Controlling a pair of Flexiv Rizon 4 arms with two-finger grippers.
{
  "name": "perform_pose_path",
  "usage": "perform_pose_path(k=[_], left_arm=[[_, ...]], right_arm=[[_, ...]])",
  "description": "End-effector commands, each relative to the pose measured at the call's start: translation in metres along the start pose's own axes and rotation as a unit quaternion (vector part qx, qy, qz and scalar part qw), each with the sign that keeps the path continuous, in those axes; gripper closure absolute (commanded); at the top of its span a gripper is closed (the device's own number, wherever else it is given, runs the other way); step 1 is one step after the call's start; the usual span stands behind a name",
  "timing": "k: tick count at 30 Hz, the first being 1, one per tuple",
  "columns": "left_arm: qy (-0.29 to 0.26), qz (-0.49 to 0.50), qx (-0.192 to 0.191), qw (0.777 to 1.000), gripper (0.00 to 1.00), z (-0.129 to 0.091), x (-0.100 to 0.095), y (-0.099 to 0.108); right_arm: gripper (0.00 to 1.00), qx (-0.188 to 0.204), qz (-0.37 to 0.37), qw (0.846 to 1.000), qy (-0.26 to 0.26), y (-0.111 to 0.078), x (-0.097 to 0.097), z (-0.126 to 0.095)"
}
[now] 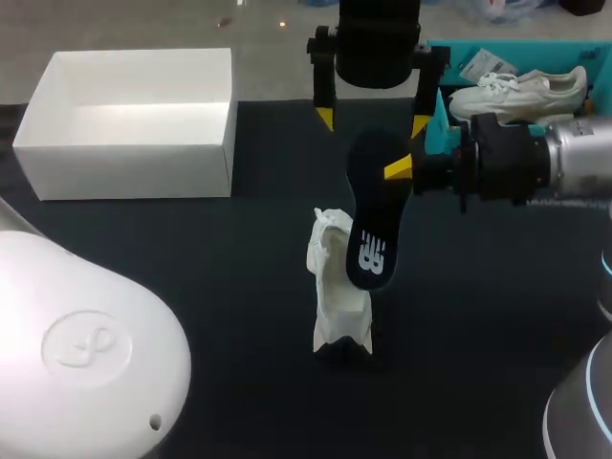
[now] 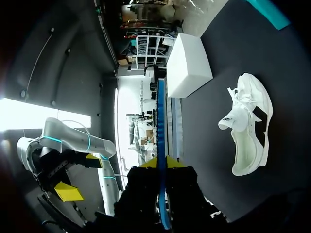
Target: Take the shoe out of the shoebox, open the shoe tongue, remove and reinsert the insole, then place the shoe into the shoebox
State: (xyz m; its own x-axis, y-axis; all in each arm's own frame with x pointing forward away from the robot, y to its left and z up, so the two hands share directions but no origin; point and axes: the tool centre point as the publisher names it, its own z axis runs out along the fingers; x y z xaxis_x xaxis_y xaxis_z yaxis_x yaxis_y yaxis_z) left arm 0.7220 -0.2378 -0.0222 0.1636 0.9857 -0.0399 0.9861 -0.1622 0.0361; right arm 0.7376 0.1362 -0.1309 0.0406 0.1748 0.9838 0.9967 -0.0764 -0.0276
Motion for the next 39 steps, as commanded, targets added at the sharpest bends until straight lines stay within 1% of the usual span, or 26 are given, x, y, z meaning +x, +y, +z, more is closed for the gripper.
perform_pose_path(k=[1,9,12,14,15,17,18,19,21,23,24,25,26,29,35,38,39], left_arm=[[-0.015,-0.006,-0.008,1.0,0.0,0.004,0.006,-0.004],[-0.019,-0.009,-0.011,1.0,0.0,0.004,0.006,-0.005],[-0.031,-0.012,-0.013,0.999,0.0,0.004,0.006,-0.005],[-0.052,-0.014,-0.014,0.998,0.0,0.003,0.006,-0.006],[-0.074,-0.013,-0.019,0.997,0.0,0.002,0.007,-0.007],[-0.164,-0.033,-0.022,0.986,0.0,-0.004,0.012,-0.008],[-0.202,-0.042,-0.033,0.978,0.0,-0.007,0.016,-0.008],[-0.246,-0.048,-0.045,0.967,0.0,-0.01,0.022,-0.009],[-0.329,-0.069,-0.055,0.94,0.0,-0.014,0.031,-0.01],[-0.396,-0.085,-0.062,0.912,0.0,-0.019,0.042,-0.011],[-0.435,-0.09,-0.052,0.894,0.0,-0.021,0.046,-0.011],[-0.461,-0.092,-0.039,0.882,0.0,-0.023,0.05,-0.011],[-0.475,-0.094,-0.037,0.874,0.0,-0.024,0.053,-0.012],[-0.475,-0.094,-0.037,0.874,0.0,-0.024,0.053,-0.012],[-0.475,-0.094,-0.037,0.874,0.0,-0.024,0.053,-0.012],[-0.475,-0.094,-0.037,0.874,0.0,-0.024,0.053,-0.012],[-0.481,-0.087,-0.068,0.87,0.0,-0.017,0.053,-0.01]], right_arm=[[1.0,-0.009,0.0,1.0,0.009,-0.003,-0.003,0.001],[1.0,-0.011,0.001,1.0,0.016,-0.003,-0.002,-0.001],[1.0,-0.009,0.002,1.0,0.017,-0.004,-0.003,-0.001],[1.0,-0.008,0.003,1.0,0.018,-0.004,-0.003,-0.002],[1.0,-0.007,0.003,1.0,0.019,-0.004,-0.003,-0.002],[1.0,-0.005,0.005,1.0,0.027,-0.005,-0.002,-0.004],[1.0,-0.005,0.004,1.0,0.029,-0.005,0.0,-0.006],[1.0,-0.005,0.002,0.999,0.034,-0.005,0.002,-0.008],[1.0,-0.006,0.0,0.999,0.042,-0.006,0.006,-0.013],[1.0,-0.006,-0.004,0.999,0.048,-0.007,0.01,-0.016],[1.0,-0.005,-0.008,0.999,0.049,-0.007,0.012,-0.017],[1.0,-0.005,-0.01,0.999,0.05,-0.007,0.014,-0.018],[1.0,-0.005,-0.011,0.999,0.05,-0.006,0.015,-0.019],[1.0,-0.003,-0.015,0.999,0.05,-0.006,0.016,-0.02],[1.0,0.004,-0.008,0.999,0.041,-0.007,0.008,-0.019],[1.0,0.006,-0.004,0.999,0.042,-0.008,0.008,-0.019],[1.0,0.007,-0.004,0.999,0.044,-0.009,0.01,-0.02]])
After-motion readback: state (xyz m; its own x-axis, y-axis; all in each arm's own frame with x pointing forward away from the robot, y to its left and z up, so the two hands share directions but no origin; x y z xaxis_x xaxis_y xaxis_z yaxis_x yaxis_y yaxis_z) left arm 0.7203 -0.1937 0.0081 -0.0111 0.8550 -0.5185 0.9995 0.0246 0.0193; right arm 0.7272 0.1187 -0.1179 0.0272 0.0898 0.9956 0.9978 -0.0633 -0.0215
